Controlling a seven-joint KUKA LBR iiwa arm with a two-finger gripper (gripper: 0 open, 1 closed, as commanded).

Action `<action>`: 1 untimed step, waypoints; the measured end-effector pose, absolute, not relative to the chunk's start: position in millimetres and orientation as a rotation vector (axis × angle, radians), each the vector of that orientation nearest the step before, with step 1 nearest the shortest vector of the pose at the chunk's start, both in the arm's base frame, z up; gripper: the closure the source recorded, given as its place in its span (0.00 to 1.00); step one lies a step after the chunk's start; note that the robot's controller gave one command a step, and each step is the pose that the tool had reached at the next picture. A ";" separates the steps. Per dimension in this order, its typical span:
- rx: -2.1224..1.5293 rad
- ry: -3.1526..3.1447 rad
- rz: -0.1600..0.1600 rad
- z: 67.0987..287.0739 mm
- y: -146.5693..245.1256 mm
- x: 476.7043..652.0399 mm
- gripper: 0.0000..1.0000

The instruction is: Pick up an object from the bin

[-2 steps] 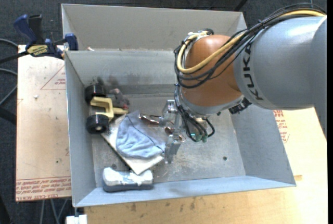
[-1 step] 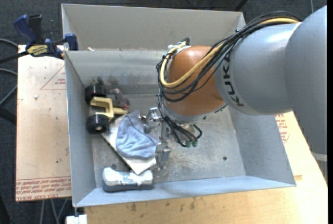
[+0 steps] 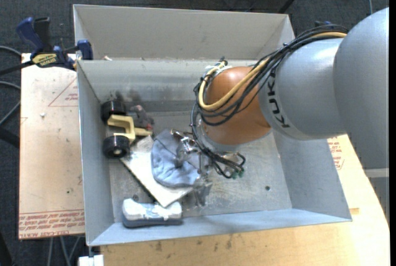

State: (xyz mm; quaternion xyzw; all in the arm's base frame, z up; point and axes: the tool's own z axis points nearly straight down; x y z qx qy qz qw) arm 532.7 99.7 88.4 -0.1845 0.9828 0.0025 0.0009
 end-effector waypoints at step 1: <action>-0.642 3.074 0.000 75.6 169.2 494.9 1.00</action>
Offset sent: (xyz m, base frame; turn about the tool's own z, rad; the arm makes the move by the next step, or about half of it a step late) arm 0.0000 0.0000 0.0000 0.0000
